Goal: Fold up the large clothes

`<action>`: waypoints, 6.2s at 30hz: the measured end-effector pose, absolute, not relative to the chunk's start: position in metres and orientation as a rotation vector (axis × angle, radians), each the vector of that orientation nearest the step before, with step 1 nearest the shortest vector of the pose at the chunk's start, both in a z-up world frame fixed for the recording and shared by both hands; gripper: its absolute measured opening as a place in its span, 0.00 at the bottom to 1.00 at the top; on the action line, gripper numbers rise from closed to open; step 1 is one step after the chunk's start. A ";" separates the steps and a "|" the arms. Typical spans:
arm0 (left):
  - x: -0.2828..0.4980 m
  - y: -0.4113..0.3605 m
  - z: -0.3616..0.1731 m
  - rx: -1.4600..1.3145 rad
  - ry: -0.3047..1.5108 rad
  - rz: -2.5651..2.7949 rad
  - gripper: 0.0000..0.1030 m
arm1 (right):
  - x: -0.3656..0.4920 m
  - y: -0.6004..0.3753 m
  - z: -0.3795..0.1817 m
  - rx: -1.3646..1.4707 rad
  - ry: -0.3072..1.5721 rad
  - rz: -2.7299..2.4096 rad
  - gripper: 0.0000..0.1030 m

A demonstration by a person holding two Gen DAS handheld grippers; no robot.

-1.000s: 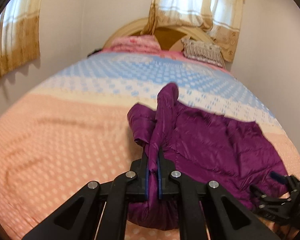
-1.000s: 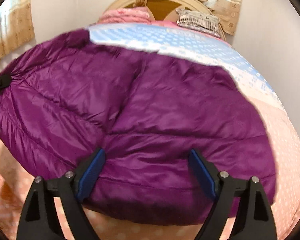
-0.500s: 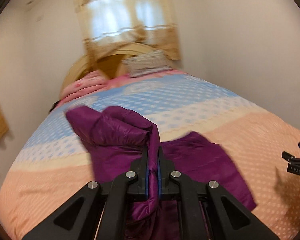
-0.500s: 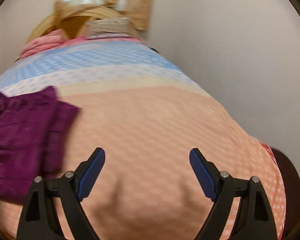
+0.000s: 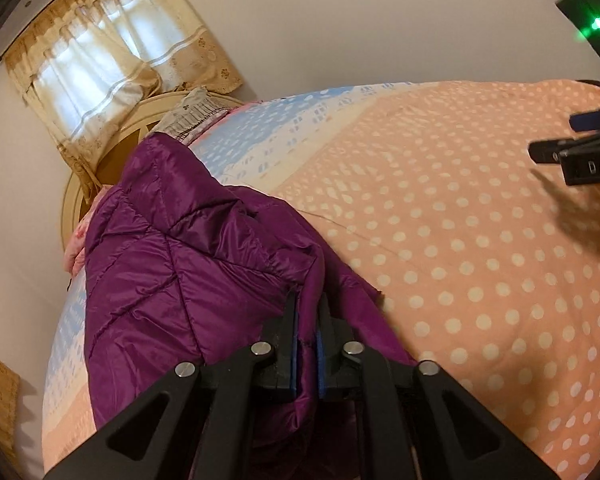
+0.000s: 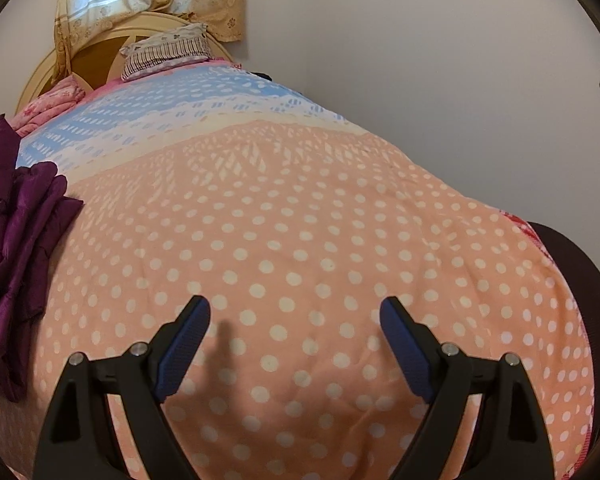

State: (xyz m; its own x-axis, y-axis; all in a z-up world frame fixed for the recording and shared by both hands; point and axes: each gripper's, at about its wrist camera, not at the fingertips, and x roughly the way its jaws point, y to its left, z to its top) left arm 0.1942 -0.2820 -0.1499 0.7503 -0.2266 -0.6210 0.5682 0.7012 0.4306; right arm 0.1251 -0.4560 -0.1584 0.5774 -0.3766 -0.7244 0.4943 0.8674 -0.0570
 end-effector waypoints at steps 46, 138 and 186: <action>0.350 -0.155 -0.124 0.179 0.691 0.034 0.90 | 0.346 -0.281 -0.108 0.149 0.724 -0.293 0.45; 0.322 -0.112 -0.176 0.005 0.837 -0.201 0.99 | 0.275 -0.326 -0.194 0.296 0.797 -0.227 0.72; 0.229 -0.069 -0.084 0.119 0.613 -0.283 0.27 | 0.230 -0.261 -0.139 0.278 0.617 0.122 0.18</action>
State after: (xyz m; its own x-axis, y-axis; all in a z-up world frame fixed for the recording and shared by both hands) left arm 0.2289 -0.0693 -0.0842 0.7811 -0.2264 -0.5820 0.2963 0.9547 0.0263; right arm 0.2297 -0.2609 -0.1385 0.8096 0.1949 -0.5536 -0.0301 0.9558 0.2925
